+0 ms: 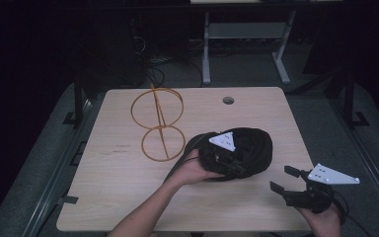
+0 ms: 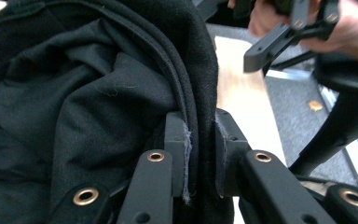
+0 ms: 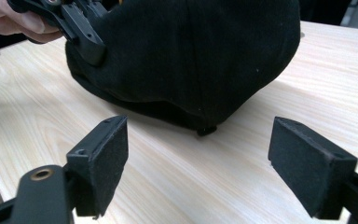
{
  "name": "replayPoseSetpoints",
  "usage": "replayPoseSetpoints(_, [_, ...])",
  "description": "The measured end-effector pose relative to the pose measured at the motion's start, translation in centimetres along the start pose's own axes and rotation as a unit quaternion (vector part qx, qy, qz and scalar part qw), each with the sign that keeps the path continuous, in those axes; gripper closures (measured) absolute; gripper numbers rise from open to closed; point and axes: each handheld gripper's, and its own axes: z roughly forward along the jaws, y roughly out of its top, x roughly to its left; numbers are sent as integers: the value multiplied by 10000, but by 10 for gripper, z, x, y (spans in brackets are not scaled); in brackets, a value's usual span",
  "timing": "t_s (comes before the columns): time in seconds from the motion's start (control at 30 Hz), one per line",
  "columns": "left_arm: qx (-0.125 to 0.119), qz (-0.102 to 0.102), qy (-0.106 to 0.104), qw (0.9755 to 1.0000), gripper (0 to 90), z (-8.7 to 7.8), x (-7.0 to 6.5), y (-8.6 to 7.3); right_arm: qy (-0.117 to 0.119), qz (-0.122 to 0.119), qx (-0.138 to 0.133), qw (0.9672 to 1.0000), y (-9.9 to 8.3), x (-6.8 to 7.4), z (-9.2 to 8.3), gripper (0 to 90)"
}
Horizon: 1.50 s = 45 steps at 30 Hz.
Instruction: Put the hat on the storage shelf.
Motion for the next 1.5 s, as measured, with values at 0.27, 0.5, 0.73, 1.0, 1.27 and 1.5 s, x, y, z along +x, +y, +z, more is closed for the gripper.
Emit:
replayPoseSetpoints(0.27, [-346,-96,-164,9992,777,-19,-4,3,112,44,-271,9996,15,4,1,181])
replayPoseSetpoints(0.5, [-471,3,-270,9985,776,-30,-10,8,141,-3,-394,9991,27,7,8,182])
replayPoseSetpoints(0.73, [-699,135,-493,9962,775,-44,-21,17,173,-216,-441,9986,40,15,20,231])
replayPoseSetpoints(1.0, [-836,234,-602,9944,775,-54,-26,24,223,-746,-533,9955,56,26,20,594])
replayPoseSetpoints(1.27, [-1020,187,-621,9927,765,-68,-28,25,507,-930,-519,9930,74,34,15,863])
replayPoseSetpoints(1.5, [-1078,117,-433,9932,670,-77,-25,22,550,-961,-545,9924,87,35,7,870])
